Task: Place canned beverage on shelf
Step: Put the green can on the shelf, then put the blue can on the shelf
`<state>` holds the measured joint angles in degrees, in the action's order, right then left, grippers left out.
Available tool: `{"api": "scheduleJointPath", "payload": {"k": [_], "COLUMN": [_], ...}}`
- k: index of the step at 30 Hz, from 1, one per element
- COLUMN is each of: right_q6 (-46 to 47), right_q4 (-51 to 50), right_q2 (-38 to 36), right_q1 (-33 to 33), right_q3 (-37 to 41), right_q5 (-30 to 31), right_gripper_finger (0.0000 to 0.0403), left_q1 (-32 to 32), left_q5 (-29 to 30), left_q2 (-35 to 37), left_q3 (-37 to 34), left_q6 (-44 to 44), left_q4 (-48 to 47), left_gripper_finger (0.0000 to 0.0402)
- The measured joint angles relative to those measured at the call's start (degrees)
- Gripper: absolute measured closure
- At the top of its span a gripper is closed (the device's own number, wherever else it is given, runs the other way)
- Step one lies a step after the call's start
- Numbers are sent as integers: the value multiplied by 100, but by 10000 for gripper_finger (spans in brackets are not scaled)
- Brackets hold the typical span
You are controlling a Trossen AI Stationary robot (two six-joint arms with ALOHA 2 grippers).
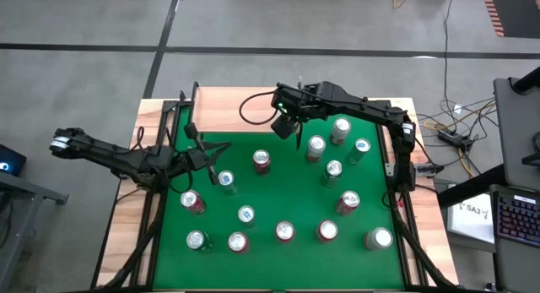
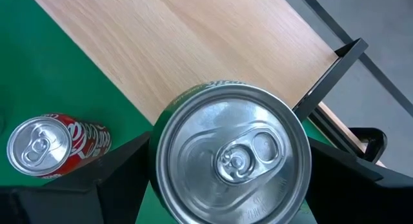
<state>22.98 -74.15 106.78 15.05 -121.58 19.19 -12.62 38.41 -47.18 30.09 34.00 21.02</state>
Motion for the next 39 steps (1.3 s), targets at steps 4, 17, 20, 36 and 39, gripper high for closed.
{"api": "scheduleJointPath", "payload": {"k": [4,17,20,36,39], "right_q6": [5,247,189,-31,-58], "right_q4": [167,1511,1622,1886,1921], "right_q2": [0,0,7,4,-7], "right_q1": [13,170,177,177,177], "right_q3": [0,269,377,416,237], "right_q5": [33,28,11,27,31], "right_gripper_finger": [72,76,76,64,64], "left_q1": [-2,0,0,-2,-1], "left_q5": [0,0,0,0,0], "left_q2": [0,0,0,0,0], "left_q3": [0,0,0,0,0], "left_q6": [0,0,0,0,0], "left_q4": [0,0,0,0,0], "left_gripper_finger": [399,399,399,399,399]}}
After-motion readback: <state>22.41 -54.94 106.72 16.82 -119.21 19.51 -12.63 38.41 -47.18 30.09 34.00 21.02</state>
